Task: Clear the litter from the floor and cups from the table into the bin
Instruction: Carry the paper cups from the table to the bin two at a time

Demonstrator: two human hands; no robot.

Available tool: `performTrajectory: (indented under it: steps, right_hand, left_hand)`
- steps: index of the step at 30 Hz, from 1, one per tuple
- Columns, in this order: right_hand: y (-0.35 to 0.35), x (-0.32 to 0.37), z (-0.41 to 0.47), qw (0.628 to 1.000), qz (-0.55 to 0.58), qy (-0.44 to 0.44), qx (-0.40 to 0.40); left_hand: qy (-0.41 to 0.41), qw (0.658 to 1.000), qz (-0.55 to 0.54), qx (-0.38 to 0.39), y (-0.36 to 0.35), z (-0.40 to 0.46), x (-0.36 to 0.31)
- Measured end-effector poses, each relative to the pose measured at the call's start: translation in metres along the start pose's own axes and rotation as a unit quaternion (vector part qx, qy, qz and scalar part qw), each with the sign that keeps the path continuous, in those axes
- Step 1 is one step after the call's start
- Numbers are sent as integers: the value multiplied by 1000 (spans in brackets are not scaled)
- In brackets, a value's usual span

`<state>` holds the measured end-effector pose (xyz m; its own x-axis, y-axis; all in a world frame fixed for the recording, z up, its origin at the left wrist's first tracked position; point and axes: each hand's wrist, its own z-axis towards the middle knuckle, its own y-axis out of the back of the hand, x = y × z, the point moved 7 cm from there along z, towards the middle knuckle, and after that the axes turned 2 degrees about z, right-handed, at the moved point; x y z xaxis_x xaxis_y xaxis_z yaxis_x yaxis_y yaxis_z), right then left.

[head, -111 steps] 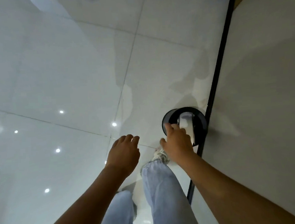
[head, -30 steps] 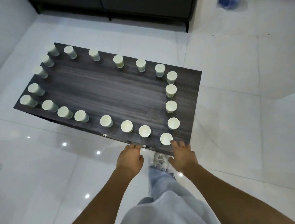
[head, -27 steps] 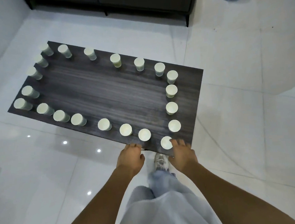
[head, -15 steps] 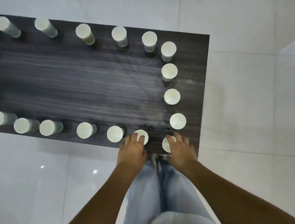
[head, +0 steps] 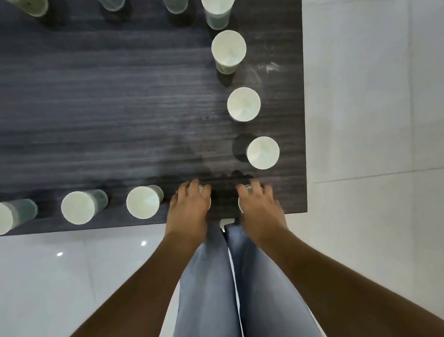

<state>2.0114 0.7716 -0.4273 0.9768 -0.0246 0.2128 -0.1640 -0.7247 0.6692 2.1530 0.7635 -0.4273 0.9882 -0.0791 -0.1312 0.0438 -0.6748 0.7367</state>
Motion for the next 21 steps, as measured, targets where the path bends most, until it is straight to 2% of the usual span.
performTrajectory:
  steps: [5,8,13,18,21]
  right_hand:
    - [20,4,-23,998,49,-32,-21]
    - [43,7,-53,994,85,-62,-42]
    - [92,-5,-123,975,154,-129,-98]
    - [124,-45,-206,933,231,-206,-183]
    - [118,-77,-271,909,255,-253,-212]
  left_hand:
    - [-43,999,18,-7,22,-18,-5]
    - [-67,997,28,24,44,-35,-13]
    - [-116,991,54,26,107,-70,-49]
    - [-214,964,156,15,156,-103,-131]
    - [-290,932,219,17,160,-137,-202]
